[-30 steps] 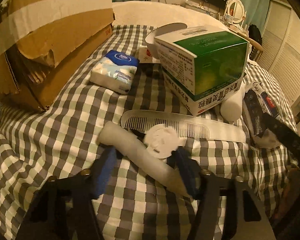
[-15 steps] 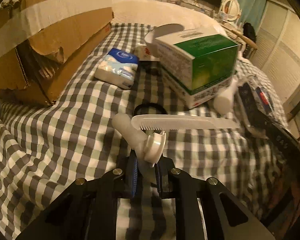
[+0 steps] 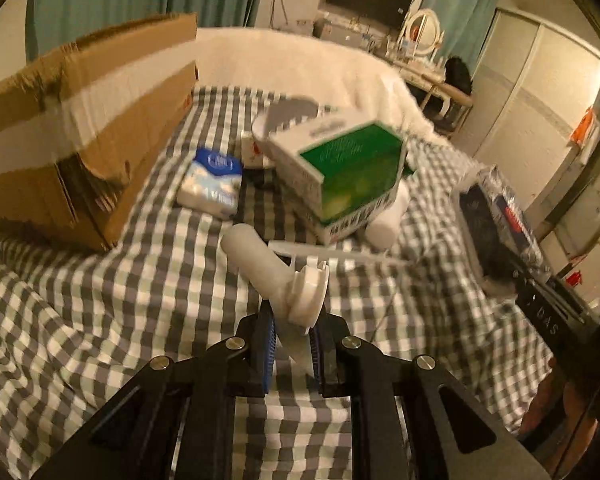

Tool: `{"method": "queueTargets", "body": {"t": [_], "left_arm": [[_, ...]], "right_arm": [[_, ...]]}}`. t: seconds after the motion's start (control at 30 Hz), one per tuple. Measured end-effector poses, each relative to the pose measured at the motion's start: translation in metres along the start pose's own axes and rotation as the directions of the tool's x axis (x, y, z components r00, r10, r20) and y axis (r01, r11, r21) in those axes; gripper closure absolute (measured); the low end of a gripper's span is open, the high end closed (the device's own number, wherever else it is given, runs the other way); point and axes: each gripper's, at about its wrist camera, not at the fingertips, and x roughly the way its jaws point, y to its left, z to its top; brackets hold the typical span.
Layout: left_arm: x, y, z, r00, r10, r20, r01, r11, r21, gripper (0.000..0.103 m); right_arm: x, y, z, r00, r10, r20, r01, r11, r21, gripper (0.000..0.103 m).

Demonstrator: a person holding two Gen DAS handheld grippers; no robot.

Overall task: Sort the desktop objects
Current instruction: 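Carry the tube and wipes pack over the cardboard box and release both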

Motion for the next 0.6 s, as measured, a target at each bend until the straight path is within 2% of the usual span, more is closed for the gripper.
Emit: {"method": "queueTargets", "body": {"t": [0.13,0.27,0.47,0.6], "left_arm": [[-0.025,-0.001,0.013,0.995,-0.073,0.066,0.073,0.997,0.004,0.089],[-0.053,-0.003,0.027,0.983,-0.109,0.149,0.104,0.994,0.037,0.089],[-0.094,0.005,0.053,0.960,-0.096,0.264,0.091,0.995,0.029,0.089],[-0.111,0.015,0.077,0.951,-0.063,0.303,0.060,0.998,0.020,0.088]], "right_arm": [[-0.027,0.002,0.012,1.000,0.012,0.020,-0.012,1.000,0.011,0.068],[-0.056,0.014,0.027,0.998,0.019,0.053,-0.019,1.000,-0.010,0.068],[-0.093,0.033,0.056,0.992,0.079,0.096,-0.081,0.997,0.016,0.068],[-0.112,0.057,0.077,0.986,0.124,0.114,-0.123,0.992,-0.013,0.068]]}}
